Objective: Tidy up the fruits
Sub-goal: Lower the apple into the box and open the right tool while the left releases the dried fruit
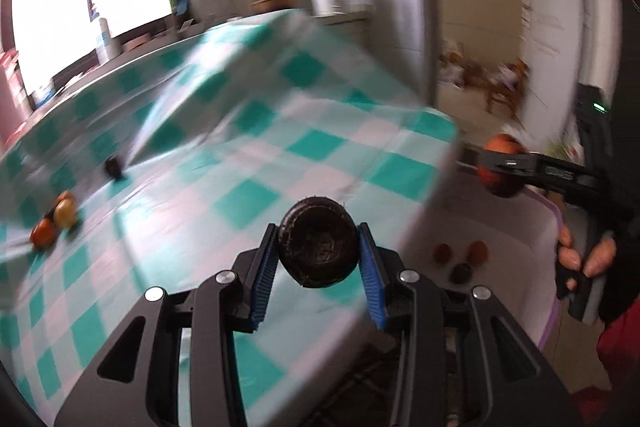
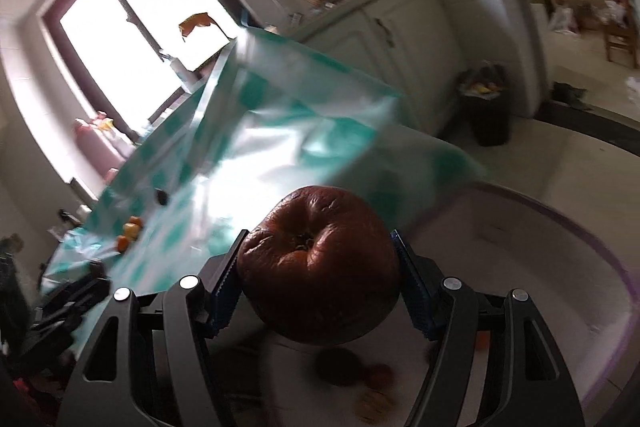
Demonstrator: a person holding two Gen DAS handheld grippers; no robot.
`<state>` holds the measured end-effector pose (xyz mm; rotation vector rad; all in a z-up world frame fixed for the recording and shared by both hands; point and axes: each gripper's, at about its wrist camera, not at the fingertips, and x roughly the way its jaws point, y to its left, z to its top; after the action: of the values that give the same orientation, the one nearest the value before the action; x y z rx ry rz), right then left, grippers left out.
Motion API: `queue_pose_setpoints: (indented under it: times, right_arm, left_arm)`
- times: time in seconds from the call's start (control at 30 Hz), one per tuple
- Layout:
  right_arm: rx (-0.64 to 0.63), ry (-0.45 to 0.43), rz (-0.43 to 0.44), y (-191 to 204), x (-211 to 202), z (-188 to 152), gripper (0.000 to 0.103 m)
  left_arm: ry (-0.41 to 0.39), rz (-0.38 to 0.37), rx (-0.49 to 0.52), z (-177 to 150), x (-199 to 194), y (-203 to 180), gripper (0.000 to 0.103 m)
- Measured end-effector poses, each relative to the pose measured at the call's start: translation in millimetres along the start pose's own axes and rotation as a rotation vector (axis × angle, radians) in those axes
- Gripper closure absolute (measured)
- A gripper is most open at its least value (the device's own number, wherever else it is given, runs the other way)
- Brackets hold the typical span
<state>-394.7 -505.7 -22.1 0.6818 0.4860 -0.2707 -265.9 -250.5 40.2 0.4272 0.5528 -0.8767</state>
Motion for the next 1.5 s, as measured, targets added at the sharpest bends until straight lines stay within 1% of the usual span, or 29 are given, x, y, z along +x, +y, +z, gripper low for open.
queue_pose_setpoints:
  times: [0.13, 0.23, 0.3, 0.37, 0.43, 0.53, 0.6, 0.63, 0.7, 0.8, 0.9, 1.0, 1.17, 1.2, 1.23, 1.27, 1.33, 1.37, 1.4, 1.43, 1.47, 1.5]
  right_arm:
    - [-0.018, 0.066, -0.112, -19, 8, -10, 0.036]
    - [-0.043, 0.126, -0.18, -28, 18, -17, 0.036]
    - [-0.08, 0.173, -0.221, -31, 30, -22, 0.036]
    - [-0.11, 0.202, -0.257, -33, 42, -25, 0.036]
    - [-0.115, 0.229, -0.289, -38, 54, -27, 0.036]
    - [-0.077, 0.282, -0.313, -53, 76, -29, 0.036]
    - [-0.034, 0.329, -0.327, -66, 94, -30, 0.036]
    - [-0.022, 0.348, -0.339, -72, 102, -31, 0.036]
    - [-0.028, 0.374, -0.368, -79, 115, -31, 0.036]
    - [-0.047, 0.417, -0.394, -87, 129, -33, 0.036]
    - [-0.069, 0.447, -0.415, -93, 139, -35, 0.036]
    - [-0.082, 0.473, -0.438, -99, 149, -39, 0.036]
    - [-0.07, 0.499, -0.451, -106, 161, -50, 0.036]
    - [-0.073, 0.504, -0.455, -105, 162, -52, 0.036]
    - [-0.076, 0.504, -0.462, -105, 162, -52, 0.036]
    - [-0.077, 0.502, -0.469, -105, 161, -52, 0.036]
    - [-0.067, 0.503, -0.474, -106, 161, -51, 0.035]
    - [-0.062, 0.504, -0.481, -107, 160, -51, 0.035]
    - [-0.058, 0.505, -0.486, -107, 160, -51, 0.035]
    - [-0.052, 0.502, -0.488, -100, 159, -52, 0.034]
    - [-0.043, 0.498, -0.49, -101, 157, -52, 0.034]
    - [-0.033, 0.493, -0.492, -102, 155, -51, 0.029]
  left_arm:
    - [0.035, -0.103, 0.111, 2, 16, -45, 0.064]
    - [0.068, -0.159, 0.195, -1, 29, -74, 0.064]
    - [0.111, -0.206, 0.249, -5, 44, -94, 0.064]
    - [0.164, -0.25, 0.288, -10, 63, -113, 0.064]
    - [0.213, -0.268, 0.318, -16, 82, -126, 0.064]
    - [0.31, -0.296, 0.32, -26, 115, -138, 0.064]
    - [0.382, -0.336, 0.281, -29, 139, -142, 0.064]
    - [0.419, -0.369, 0.248, -30, 150, -144, 0.064]
    - [0.465, -0.416, 0.216, -32, 164, -151, 0.064]
    - [0.495, -0.456, 0.24, -42, 176, -166, 0.064]
    - [0.547, -0.489, 0.221, -55, 187, -176, 0.064]
    - [0.579, -0.502, 0.239, -66, 193, -180, 0.064]
    - [0.599, -0.515, 0.283, -83, 191, -192, 0.063]
    - [0.601, -0.515, 0.295, -85, 192, -195, 0.062]
    - [0.598, -0.515, 0.305, -87, 191, -197, 0.057]
    - [0.597, -0.516, 0.31, -88, 192, -198, 0.054]
    - [0.602, -0.52, 0.313, -90, 193, -200, 0.044]
    - [0.597, -0.524, 0.305, -90, 192, -198, 0.041]
    - [0.59, -0.527, 0.294, -89, 192, -196, 0.034]
    - [0.583, -0.526, 0.279, -88, 193, -193, 0.03]
    - [0.576, -0.524, 0.267, -86, 192, -191, 0.028]
    - [0.562, -0.519, 0.246, -84, 191, -186, 0.026]
